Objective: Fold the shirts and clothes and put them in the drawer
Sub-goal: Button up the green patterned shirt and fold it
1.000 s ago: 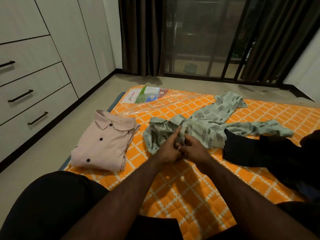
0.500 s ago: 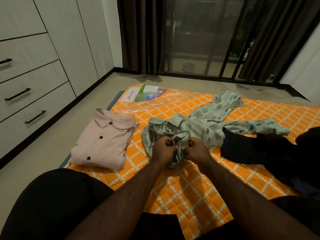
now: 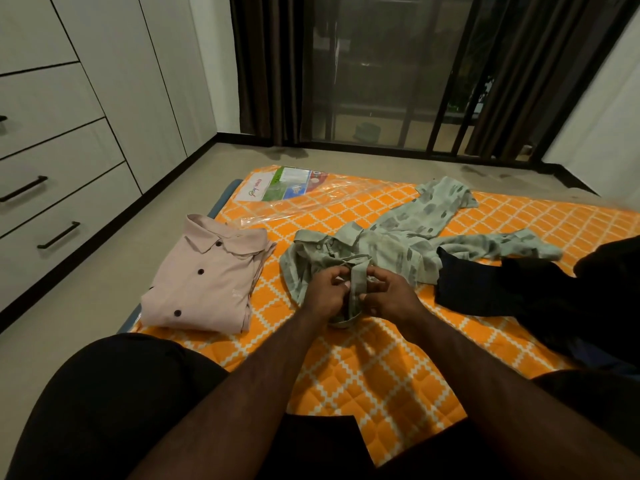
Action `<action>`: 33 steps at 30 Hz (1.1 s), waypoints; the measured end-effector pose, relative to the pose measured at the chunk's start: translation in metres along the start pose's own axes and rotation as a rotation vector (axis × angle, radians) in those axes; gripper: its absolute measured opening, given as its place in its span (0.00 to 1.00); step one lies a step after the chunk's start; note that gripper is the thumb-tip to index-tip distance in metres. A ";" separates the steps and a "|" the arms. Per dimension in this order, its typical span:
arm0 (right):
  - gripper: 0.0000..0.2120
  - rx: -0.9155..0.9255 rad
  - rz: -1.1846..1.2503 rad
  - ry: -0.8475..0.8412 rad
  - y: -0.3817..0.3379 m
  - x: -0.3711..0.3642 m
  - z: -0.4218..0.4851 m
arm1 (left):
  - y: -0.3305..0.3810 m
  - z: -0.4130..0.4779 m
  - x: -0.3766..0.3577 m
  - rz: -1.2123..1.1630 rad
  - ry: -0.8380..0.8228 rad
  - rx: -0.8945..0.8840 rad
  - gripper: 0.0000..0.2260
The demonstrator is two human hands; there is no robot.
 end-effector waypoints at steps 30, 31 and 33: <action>0.10 -0.247 0.321 0.226 -0.004 0.009 0.002 | 0.009 0.005 0.008 0.013 0.118 -0.070 0.05; 0.10 -0.252 0.333 0.230 -0.005 0.009 0.001 | 0.011 0.005 0.009 0.123 0.105 -0.156 0.03; 0.12 -0.261 0.370 0.215 -0.008 0.009 -0.001 | 0.019 0.002 0.011 0.332 0.048 -0.338 0.01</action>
Point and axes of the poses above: each hand's wrist, its own z-axis towards the middle knuckle, its own x-axis out of the back of the hand, y = z × x, the point moved 1 cm from there along z, towards the middle knuckle, and after that the axes turned 12 degrees about -x, right-handed, at the moved point
